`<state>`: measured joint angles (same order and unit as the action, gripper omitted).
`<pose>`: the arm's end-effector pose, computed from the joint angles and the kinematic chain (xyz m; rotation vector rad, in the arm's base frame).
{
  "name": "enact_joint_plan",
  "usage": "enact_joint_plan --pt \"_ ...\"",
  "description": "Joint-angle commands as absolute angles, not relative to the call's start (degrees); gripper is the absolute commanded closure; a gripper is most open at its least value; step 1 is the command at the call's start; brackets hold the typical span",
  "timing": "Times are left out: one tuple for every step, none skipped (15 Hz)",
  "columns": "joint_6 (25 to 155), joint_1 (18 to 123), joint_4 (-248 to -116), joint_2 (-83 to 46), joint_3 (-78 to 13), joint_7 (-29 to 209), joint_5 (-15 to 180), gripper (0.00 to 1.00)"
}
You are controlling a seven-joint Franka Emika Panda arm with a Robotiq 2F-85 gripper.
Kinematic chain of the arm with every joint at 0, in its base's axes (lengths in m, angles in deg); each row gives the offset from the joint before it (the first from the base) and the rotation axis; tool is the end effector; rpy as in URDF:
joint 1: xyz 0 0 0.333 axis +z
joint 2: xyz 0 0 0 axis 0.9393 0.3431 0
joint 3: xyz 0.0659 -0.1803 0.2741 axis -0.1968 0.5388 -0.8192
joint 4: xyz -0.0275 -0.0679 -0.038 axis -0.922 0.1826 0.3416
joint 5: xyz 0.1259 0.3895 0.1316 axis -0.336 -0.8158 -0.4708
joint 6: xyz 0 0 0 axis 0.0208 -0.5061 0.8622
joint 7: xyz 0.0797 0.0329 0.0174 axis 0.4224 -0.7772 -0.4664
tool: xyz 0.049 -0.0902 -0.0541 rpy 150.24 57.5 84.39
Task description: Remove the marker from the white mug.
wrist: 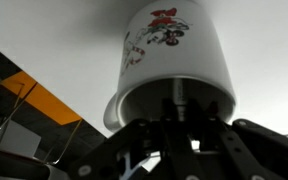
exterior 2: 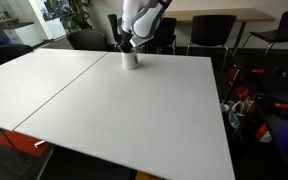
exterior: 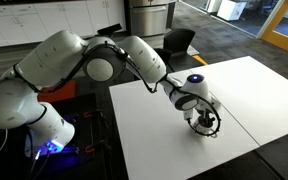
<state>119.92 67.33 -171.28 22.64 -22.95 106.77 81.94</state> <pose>0.7755 -0.1778 0.1203 2.8146 -0.6635 0.6819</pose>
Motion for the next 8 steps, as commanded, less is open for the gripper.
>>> enact_joint_plan --pt "123.62 69.22 -173.74 21.00 -20.92 105.24 81.20 0.95" --pt "124.35 69.74 -174.43 20.53 -20.38 105.35 81.22 0.95" --pt "124.96 70.49 -174.98 20.22 -19.45 105.79 81.23 0.95" --pt "125.79 70.97 -175.65 19.79 -18.89 105.80 81.22 0.95" --pt "126.52 71.51 -176.27 19.41 -18.25 105.75 81.22 0.95" --pt "127.34 72.49 -177.19 18.85 -17.14 106.21 81.18 0.95" --pt "128.43 72.81 -178.14 18.16 -16.91 105.80 81.08 0.95" --pt "129.02 73.31 -179.20 17.29 -16.50 105.46 81.01 0.95"
